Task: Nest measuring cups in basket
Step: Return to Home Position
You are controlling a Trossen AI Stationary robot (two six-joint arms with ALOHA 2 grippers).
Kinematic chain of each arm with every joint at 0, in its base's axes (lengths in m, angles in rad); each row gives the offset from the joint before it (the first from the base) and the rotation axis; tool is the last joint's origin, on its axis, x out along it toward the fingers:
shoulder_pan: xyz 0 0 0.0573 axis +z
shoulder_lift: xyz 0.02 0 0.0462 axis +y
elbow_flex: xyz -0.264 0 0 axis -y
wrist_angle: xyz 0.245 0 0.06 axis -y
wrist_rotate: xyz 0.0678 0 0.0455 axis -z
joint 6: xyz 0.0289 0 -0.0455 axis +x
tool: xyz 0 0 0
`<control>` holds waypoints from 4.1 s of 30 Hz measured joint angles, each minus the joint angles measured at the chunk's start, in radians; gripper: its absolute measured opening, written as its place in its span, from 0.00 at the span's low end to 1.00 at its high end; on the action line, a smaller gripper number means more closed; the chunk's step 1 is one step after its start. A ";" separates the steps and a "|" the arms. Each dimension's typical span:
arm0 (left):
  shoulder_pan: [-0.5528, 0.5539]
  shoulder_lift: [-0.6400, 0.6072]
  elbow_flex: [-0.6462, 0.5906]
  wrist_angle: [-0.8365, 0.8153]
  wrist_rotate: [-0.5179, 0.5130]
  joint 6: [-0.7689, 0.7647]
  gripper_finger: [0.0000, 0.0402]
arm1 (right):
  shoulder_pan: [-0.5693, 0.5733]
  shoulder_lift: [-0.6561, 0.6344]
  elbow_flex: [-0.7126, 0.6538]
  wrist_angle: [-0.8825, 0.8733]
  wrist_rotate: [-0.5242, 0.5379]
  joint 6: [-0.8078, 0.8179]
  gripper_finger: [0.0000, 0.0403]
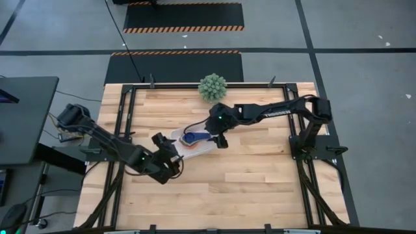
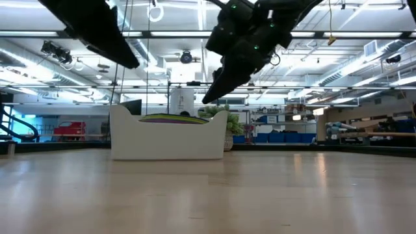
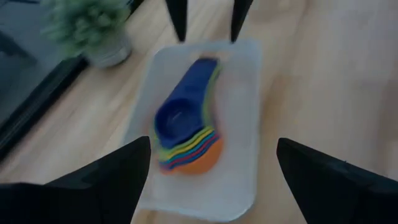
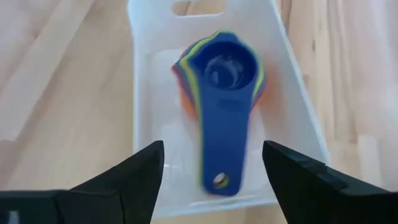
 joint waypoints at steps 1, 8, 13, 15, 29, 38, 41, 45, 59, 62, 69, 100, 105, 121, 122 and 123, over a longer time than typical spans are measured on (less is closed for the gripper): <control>0.002 -0.006 -0.014 0.052 0.006 0.025 0.88 | 0.005 -0.012 -0.020 0.016 0.000 0.013 0.69; 0.079 -0.023 -0.165 0.609 0.215 0.374 0.83 | 0.069 -0.116 -0.179 0.143 0.080 0.110 0.69; 0.140 -0.024 -0.213 0.742 0.351 0.510 0.75 | 0.109 -0.195 -0.311 0.267 0.101 0.181 0.69; 0.164 -0.024 -0.243 0.815 0.411 0.547 0.72 | 0.119 -0.228 -0.363 0.319 0.102 0.195 0.69; 0.244 -0.106 -0.319 0.900 0.474 0.729 0.47 | 0.132 -0.491 -0.640 0.551 0.155 0.218 0.69; 0.262 -0.229 -0.320 0.757 0.463 0.769 0.35 | 0.128 -0.704 -0.767 0.542 0.166 0.250 0.69; 0.262 -0.292 -0.349 0.759 0.458 0.770 0.31 | 0.116 -0.769 -0.787 0.536 0.166 0.247 0.69; 0.262 -0.388 -0.443 0.802 0.455 0.759 0.27 | 0.092 -0.851 -0.818 0.536 0.157 0.244 0.69; 0.262 -0.821 -0.714 0.833 0.343 0.736 0.14 | 0.052 -0.998 -0.865 0.555 0.127 0.218 0.69; 0.262 -0.902 -0.762 0.827 0.328 0.736 0.12 | 0.049 -1.022 -0.865 0.556 0.120 0.217 0.69; 0.262 -1.066 -0.796 0.704 0.297 0.734 0.10 | 0.044 -1.093 -0.865 0.510 0.120 0.205 0.69; 0.261 -1.385 -0.854 0.551 0.210 0.854 0.09 | -0.169 -1.416 -1.093 0.540 -0.037 0.272 0.66; 0.261 -1.385 -0.866 0.590 0.250 0.885 0.02 | -0.226 -1.526 -1.137 0.529 -0.063 0.302 0.64; 0.259 -1.385 -0.905 0.698 0.310 0.894 0.01 | -0.303 -1.755 -1.198 0.333 -0.110 0.417 0.58; 0.259 -1.385 -0.905 0.702 0.326 0.899 0.01 | -0.303 -1.758 -1.198 0.340 -0.108 0.417 0.58; 0.259 -1.385 -0.905 0.705 0.344 0.909 0.01 | -0.303 -1.756 -1.198 0.355 -0.102 0.421 0.58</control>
